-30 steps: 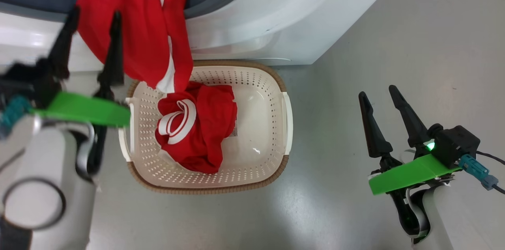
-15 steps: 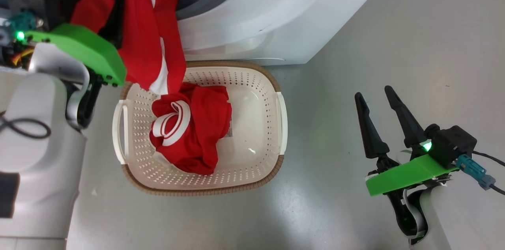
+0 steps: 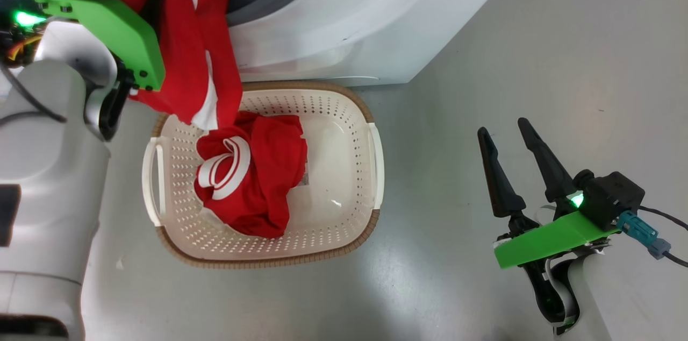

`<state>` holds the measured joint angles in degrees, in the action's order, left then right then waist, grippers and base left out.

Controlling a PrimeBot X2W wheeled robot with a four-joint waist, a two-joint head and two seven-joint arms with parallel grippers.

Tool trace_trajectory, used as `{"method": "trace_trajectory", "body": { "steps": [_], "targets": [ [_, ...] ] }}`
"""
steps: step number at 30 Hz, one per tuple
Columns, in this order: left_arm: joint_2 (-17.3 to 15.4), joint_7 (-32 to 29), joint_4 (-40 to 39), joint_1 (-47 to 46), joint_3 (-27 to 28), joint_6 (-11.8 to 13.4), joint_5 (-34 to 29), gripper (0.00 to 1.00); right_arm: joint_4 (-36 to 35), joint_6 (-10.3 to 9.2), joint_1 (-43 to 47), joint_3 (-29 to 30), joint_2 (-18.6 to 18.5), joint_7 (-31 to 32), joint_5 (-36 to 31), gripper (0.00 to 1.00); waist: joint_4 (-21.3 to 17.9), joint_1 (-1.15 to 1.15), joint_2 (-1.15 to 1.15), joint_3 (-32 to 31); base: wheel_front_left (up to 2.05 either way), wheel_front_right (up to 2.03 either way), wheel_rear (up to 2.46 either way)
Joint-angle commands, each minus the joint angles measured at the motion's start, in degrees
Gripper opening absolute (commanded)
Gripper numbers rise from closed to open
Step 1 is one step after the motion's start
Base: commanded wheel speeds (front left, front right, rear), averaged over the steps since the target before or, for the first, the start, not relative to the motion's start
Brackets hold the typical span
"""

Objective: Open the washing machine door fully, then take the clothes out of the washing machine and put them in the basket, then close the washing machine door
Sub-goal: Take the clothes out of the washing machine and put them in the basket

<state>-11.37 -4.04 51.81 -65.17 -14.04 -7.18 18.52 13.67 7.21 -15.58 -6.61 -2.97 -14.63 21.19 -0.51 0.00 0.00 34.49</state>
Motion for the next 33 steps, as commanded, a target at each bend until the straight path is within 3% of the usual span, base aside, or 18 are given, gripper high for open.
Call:
{"method": "trace_trajectory", "body": {
  "steps": [1,10,11,13,15,16,17,25,33],
  "targets": [
    [-2.61,-0.18,-0.04,-1.59,0.58,-0.31,-0.57,1.00,-1.30,0.28,0.14,-1.54,0.10,-0.37,0.51,1.00,-0.20,0.00,0.00,0.08,0.00,0.00,0.00],
    [-2.49,0.80,8.93,-5.35,-2.88,-0.31,-0.70,1.00,-1.42,0.28,-0.10,-1.75,0.10,-0.37,1.00,1.00,-0.90,0.00,0.00,0.19,0.00,0.00,0.00],
    [-2.49,1.07,9.66,-5.58,-3.13,-0.31,-0.65,0.91,-1.44,0.28,-0.13,-1.76,0.10,-0.37,1.02,1.00,-0.95,0.00,0.00,0.19,0.00,0.00,0.00],
    [-2.61,1.54,11.13,-6.02,-3.71,-0.31,-0.65,0.45,-1.48,0.28,-0.19,-1.82,0.10,-0.37,1.06,1.00,-1.08,0.00,0.00,0.19,0.00,0.00,0.00],
    [-2.58,2.12,12.32,-6.44,-4.20,-0.31,-0.49,0.28,-1.53,0.28,-0.21,-1.79,0.10,-0.37,1.10,1.00,-1.17,0.00,0.00,0.14,0.00,0.00,0.00],
    [-2.54,2.43,12.84,-6.60,-4.40,-0.31,-0.34,0.10,-1.56,0.28,-0.20,-1.73,0.10,-0.37,1.11,1.00,-1.18,0.00,0.00,0.11,0.00,0.00,0.00],
    [-2.56,2.74,13.34,-6.74,-4.62,-0.31,-0.23,0.00,-1.57,0.28,-0.18,-1.70,0.10,-0.37,1.10,1.00,-1.20,0.00,0.00,0.10,0.00,0.00,0.00],
    [-2.05,6.81,14.95,-7.32,-5.49,-0.31,1.65,0.00,-1.55,0.28,-0.16,-1.55,0.10,-0.37,1.04,1.00,-0.98,0.00,0.00,0.08,0.00,0.00,0.00],
    [-1.45,16.74,13.45,-5.22,-4.43,-0.31,5.76,0.00,-1.41,0.28,0.39,-1.26,0.10,-0.37,0.86,1.00,-0.60,0.00,0.00,-1.11,0.00,0.00,0.00]
  ]
}}
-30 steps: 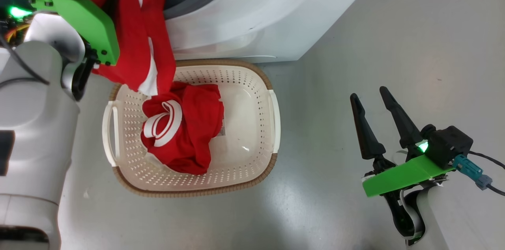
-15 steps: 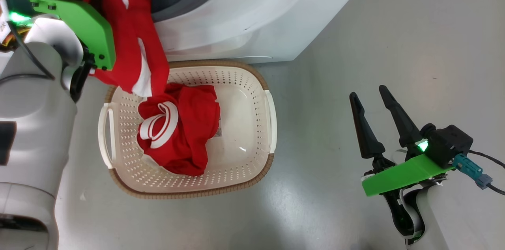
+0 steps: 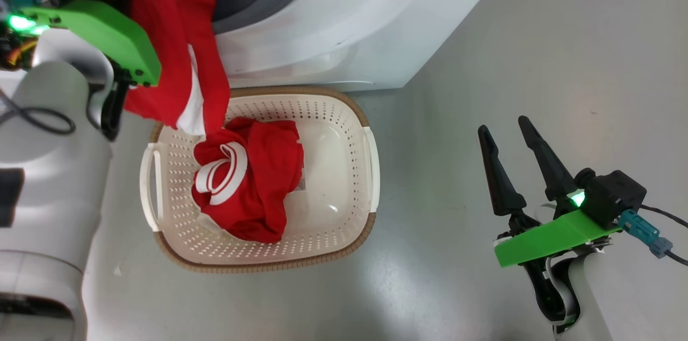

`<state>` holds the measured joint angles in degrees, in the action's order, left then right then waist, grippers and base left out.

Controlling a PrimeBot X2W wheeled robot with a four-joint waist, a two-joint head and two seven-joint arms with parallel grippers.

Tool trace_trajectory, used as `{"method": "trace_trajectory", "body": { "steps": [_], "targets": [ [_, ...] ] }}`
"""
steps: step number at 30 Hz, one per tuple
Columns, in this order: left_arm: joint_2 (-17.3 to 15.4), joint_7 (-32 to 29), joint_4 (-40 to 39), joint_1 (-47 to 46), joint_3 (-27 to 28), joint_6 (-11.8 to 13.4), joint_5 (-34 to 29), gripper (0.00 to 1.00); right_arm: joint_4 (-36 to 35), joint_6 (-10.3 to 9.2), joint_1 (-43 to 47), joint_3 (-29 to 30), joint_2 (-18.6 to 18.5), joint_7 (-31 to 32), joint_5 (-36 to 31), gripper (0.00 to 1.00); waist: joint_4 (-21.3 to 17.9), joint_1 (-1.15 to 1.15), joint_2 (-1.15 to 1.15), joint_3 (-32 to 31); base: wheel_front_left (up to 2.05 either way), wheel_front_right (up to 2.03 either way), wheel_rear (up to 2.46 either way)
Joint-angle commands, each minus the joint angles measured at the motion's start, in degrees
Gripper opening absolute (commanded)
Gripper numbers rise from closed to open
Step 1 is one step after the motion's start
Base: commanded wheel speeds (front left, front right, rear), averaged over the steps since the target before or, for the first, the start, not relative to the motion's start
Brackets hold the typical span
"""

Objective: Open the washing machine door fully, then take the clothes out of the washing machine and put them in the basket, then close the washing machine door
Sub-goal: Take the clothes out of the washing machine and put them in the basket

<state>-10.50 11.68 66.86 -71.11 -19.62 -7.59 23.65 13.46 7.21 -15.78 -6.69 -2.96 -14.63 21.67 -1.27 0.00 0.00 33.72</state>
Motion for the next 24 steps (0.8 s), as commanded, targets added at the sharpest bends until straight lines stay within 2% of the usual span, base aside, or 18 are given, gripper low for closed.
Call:
{"method": "trace_trajectory", "body": {
  "steps": [1,5,10,14,24],
  "targets": [
    [-2.30,1.86,-2.18,1.27,1.38,0.10,1.06,0.00,-1.19,0.28,0.69,-1.12,0.08,-0.37,0.35,1.00,0.24,0.00,0.00,-0.53,0.00,0.00,0.00],
    [-2.25,3.22,-6.37,4.22,2.71,0.10,2.05,0.00,-1.13,0.28,1.14,-0.75,0.08,-0.37,0.09,1.00,0.82,0.00,0.00,-1.40,0.00,0.00,0.00],
    [-2.50,3.29,-20.70,10.69,7.77,1.08,0.74,0.00,-1.18,0.28,1.40,-0.33,0.08,-0.37,-0.41,1.00,1.71,0.00,0.00,-1.89,0.00,0.00,0.00],
    [-1.36,3.30,-30.34,17.18,11.87,1.30,-1.08,0.00,-0.98,0.28,1.78,-0.09,0.08,-0.37,-0.66,1.00,2.35,0.00,0.00,-2.72,0.00,0.00,0.00],
    [2.61,3.31,-48.58,30.21,18.76,0.66,-5.76,0.00,-0.69,0.28,2.79,-0.31,0.08,-0.37,-0.85,1.00,2.89,0.00,0.00,-4.48,0.00,0.00,0.00]
  ]
}}
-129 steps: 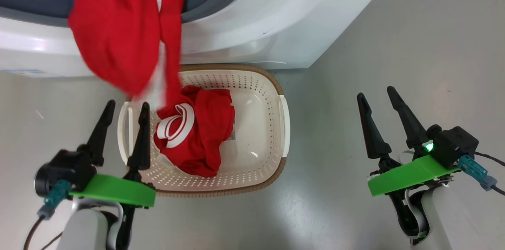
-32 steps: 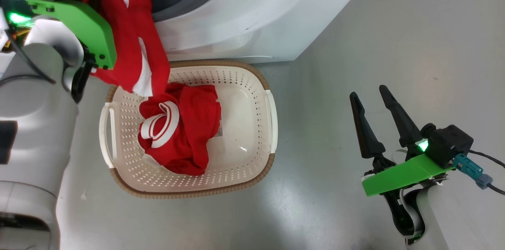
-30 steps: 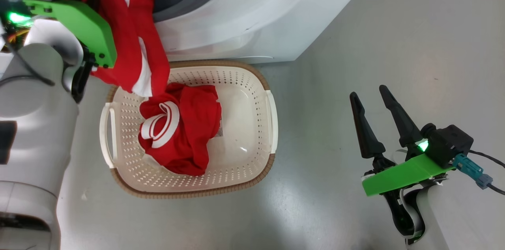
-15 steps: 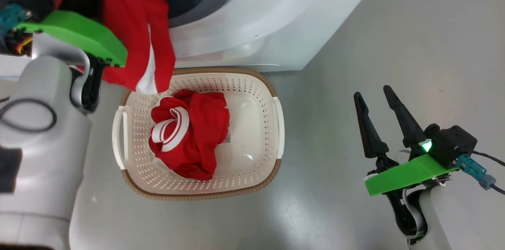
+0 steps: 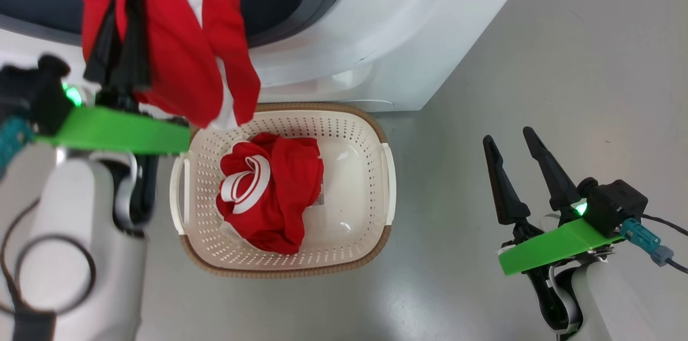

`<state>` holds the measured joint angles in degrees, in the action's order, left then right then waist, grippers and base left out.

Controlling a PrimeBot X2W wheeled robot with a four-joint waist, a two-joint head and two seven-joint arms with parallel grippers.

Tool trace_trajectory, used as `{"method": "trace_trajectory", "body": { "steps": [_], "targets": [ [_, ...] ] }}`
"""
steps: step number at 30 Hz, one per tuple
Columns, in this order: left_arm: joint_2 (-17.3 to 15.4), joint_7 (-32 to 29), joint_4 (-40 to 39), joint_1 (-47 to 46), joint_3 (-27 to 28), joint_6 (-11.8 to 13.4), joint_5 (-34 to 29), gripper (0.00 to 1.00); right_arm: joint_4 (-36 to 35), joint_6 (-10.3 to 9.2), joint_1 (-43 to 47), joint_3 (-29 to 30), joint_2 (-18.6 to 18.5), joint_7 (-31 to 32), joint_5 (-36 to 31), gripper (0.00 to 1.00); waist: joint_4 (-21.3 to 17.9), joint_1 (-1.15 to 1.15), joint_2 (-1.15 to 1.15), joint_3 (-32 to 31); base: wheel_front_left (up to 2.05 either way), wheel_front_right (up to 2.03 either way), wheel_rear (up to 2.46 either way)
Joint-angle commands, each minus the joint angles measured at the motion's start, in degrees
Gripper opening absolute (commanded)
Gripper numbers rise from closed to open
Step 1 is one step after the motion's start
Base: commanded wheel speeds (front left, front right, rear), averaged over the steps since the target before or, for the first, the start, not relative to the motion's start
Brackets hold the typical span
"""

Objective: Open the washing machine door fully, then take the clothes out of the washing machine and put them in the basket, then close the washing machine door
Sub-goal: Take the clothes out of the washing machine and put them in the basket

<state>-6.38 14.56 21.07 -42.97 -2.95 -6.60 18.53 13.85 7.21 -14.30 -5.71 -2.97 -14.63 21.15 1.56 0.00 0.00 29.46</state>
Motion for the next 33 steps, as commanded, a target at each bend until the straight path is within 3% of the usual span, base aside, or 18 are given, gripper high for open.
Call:
{"method": "trace_trajectory", "body": {
  "steps": [1,6,15,22,33],
  "targets": [
    [-1.15,0.43,-4.27,3.36,2.42,-0.41,-1.04,0.00,-1.11,0.28,1.44,-1.32,0.10,-0.37,-0.35,1.00,0.08,0.00,0.00,-0.32,0.00,0.00,0.00],
    [0.14,0.43,-11.19,9.77,4.07,-0.69,-2.12,0.00,-1.29,0.28,1.86,-1.31,0.10,-0.37,-0.35,1.00,0.12,0.00,0.00,-0.44,0.00,0.00,0.00],
    [1.65,0.43,-13.40,18.52,3.99,-0.84,-1.90,0.00,-1.28,0.28,1.85,-1.54,0.10,-0.37,-0.33,1.00,0.32,0.00,0.00,0.04,0.00,0.00,0.00],
    [1.97,0.43,-6.89,19.40,1.18,-0.87,-1.31,0.00,-1.44,0.28,0.95,-1.90,0.10,-0.37,-0.40,1.00,0.02,0.00,0.00,1.94,0.00,0.00,0.00],
    [-0.16,0.43,12.54,13.24,-3.90,-0.88,-0.20,0.00,-2.52,0.28,-0.90,-1.96,0.10,-0.37,0.15,1.00,-2.30,0.00,0.00,7.14,0.00,0.00,0.00]
  ]
}}
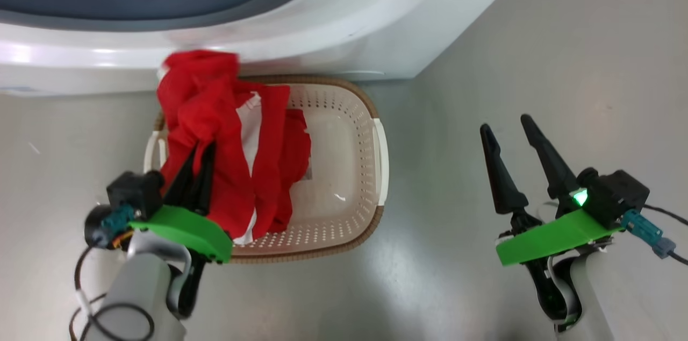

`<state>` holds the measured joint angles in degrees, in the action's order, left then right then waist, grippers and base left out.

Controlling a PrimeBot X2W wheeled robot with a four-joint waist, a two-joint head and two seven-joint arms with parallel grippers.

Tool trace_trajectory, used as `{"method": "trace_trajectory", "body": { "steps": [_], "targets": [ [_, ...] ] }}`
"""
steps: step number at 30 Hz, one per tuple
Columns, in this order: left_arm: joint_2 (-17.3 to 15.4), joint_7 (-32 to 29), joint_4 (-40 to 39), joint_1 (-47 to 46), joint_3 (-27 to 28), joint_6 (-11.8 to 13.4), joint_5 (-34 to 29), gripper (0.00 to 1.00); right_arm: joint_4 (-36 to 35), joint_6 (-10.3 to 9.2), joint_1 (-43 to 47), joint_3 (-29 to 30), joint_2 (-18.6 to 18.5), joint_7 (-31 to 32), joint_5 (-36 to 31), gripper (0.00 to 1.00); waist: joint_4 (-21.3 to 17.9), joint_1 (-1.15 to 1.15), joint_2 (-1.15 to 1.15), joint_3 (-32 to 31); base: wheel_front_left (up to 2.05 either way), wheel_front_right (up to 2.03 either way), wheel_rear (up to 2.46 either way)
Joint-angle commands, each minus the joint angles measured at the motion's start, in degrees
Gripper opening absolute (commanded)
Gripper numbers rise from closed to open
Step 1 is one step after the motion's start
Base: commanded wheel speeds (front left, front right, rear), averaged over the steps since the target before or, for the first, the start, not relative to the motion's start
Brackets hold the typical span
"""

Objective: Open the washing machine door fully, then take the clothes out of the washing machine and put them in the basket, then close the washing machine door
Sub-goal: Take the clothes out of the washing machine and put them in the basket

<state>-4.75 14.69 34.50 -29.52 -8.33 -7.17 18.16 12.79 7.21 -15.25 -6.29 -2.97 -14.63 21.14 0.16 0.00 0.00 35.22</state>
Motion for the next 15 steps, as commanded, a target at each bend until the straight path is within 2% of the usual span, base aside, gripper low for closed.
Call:
{"method": "trace_trajectory", "body": {
  "steps": [1,11,15],
  "targets": [
    [-1.99,0.30,0.76,-1.12,1.18,-0.31,0.27,0.00,-1.57,0.28,-0.17,-1.40,0.10,-0.37,0.24,1.00,-1.16,0.00,0.00,1.87,0.00,0.00,0.00],
    [-2.75,0.30,19.50,-11.21,-6.68,-0.31,1.95,0.00,-2.50,0.28,-2.02,-1.33,0.10,-0.37,0.48,1.00,-3.18,0.00,0.00,6.24,0.00,0.00,0.00],
    [-3.41,0.30,23.64,-14.01,-8.79,-0.32,3.60,0.00,-3.22,0.28,-2.70,-1.30,0.10,-0.37,0.65,1.00,-3.92,0.00,0.00,7.57,0.00,0.00,0.00]
  ]
}}
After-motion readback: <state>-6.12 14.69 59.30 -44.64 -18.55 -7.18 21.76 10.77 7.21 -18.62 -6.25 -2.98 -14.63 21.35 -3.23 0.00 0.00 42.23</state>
